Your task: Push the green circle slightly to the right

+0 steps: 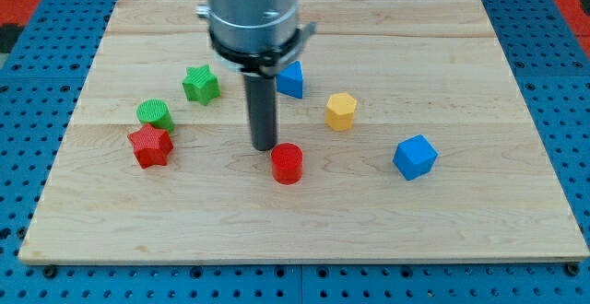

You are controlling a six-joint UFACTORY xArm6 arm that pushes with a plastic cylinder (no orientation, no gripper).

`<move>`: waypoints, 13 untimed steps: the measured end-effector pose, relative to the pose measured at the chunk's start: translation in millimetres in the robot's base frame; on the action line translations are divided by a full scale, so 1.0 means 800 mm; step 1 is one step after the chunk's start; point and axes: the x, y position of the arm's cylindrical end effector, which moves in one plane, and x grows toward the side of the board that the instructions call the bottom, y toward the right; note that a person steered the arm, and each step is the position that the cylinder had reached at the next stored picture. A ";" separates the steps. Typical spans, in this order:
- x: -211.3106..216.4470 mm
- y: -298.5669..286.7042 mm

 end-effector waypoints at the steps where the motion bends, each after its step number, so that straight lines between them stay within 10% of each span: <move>1: 0.053 0.018; 3: 0.088 0.021; 5: 0.113 0.191; 7: 0.037 0.088; 8: 0.121 0.113; 11: 0.070 -0.254; 13: 0.018 -0.258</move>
